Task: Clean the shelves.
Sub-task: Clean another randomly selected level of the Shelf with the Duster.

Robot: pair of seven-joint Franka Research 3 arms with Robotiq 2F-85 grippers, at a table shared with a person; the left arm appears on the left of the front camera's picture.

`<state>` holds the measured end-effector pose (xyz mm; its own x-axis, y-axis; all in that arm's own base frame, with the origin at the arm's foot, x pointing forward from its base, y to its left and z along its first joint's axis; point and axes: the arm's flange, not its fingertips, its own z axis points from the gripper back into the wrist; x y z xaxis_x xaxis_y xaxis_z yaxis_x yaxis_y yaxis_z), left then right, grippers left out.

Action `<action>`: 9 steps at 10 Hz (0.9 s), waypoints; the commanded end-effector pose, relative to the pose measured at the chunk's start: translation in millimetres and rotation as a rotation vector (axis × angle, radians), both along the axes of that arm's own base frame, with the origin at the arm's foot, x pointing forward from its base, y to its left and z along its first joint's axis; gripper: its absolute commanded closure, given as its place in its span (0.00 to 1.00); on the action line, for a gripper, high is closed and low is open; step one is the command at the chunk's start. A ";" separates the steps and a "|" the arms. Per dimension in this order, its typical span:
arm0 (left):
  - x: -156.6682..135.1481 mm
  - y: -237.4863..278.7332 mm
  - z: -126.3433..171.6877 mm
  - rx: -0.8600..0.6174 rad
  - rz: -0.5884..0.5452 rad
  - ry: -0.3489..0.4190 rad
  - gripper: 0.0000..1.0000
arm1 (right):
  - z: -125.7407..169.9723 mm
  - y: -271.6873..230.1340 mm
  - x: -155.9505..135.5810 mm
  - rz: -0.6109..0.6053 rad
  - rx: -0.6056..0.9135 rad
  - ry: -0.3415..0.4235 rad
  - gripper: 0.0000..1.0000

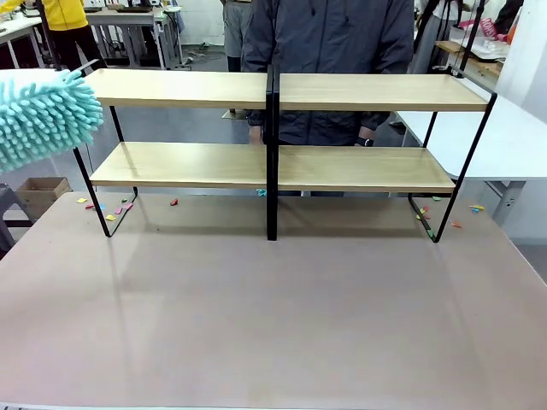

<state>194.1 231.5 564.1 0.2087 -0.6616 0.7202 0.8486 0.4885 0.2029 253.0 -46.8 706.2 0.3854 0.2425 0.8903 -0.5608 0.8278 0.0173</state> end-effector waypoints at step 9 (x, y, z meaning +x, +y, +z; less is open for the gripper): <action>17.1 -159.1 -90.2 0.180 -0.341 0.339 0.87 | 0.9 0.7 0.0 0.007 0.006 -0.005 0.00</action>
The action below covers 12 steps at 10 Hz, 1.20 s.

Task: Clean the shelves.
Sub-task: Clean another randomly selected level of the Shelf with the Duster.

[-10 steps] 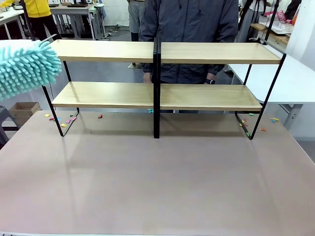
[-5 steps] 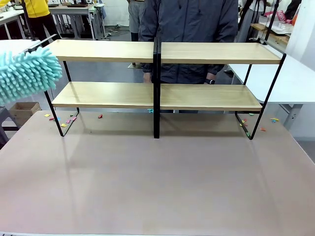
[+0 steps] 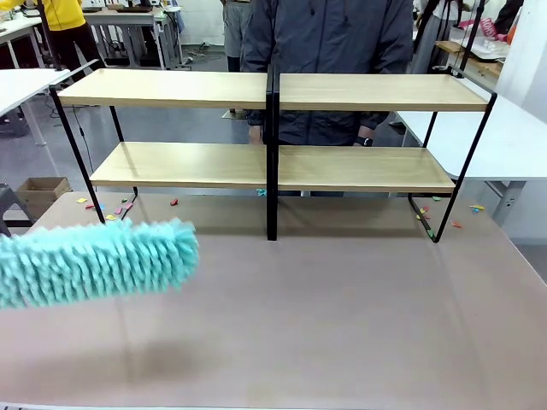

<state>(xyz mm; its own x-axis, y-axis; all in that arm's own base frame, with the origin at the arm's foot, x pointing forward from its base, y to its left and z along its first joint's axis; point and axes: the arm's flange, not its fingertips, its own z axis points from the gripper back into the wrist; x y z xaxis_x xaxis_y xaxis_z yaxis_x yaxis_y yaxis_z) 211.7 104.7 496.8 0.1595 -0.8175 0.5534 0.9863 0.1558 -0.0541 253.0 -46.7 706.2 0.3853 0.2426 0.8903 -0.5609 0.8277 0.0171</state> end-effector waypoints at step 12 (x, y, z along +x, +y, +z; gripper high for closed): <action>126.2 -112.2 -108.2 0.277 0.302 0.102 0.87 | 0.8 0.6 0.0 0.006 0.006 -0.005 0.00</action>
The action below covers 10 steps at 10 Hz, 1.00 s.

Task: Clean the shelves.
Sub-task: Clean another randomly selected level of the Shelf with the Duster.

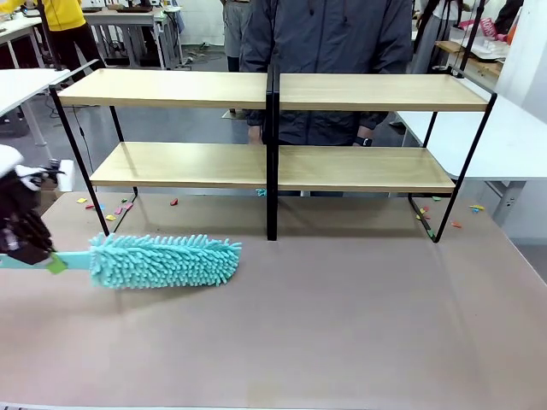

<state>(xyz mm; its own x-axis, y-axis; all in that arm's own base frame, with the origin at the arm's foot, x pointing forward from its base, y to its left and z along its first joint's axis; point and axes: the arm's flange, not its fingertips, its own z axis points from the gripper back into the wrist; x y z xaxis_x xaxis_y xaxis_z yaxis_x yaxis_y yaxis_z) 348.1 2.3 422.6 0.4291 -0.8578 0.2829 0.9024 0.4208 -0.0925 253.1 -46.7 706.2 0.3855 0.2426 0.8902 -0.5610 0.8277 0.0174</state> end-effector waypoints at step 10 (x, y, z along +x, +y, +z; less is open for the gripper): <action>63.0 -40.7 -56.2 -0.058 0.600 -0.187 0.87 | 0.9 0.6 -0.1 0.006 0.006 -0.006 0.00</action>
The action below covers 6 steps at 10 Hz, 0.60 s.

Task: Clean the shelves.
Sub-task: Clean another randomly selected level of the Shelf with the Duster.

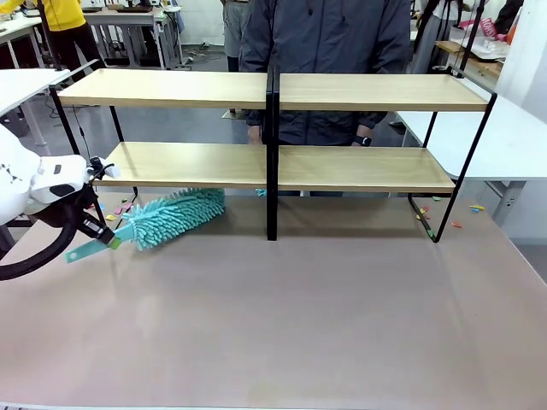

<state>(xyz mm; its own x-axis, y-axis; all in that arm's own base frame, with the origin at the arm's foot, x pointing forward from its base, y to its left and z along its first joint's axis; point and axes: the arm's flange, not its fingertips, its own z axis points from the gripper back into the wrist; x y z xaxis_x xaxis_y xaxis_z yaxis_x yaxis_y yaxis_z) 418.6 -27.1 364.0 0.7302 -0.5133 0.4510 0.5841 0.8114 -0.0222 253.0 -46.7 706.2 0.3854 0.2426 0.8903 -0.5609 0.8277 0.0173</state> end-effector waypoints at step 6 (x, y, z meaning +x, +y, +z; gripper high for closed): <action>-19.4 -21.1 18.8 0.119 0.324 0.037 0.87 | 0.9 0.6 -0.1 0.006 0.006 -0.006 0.00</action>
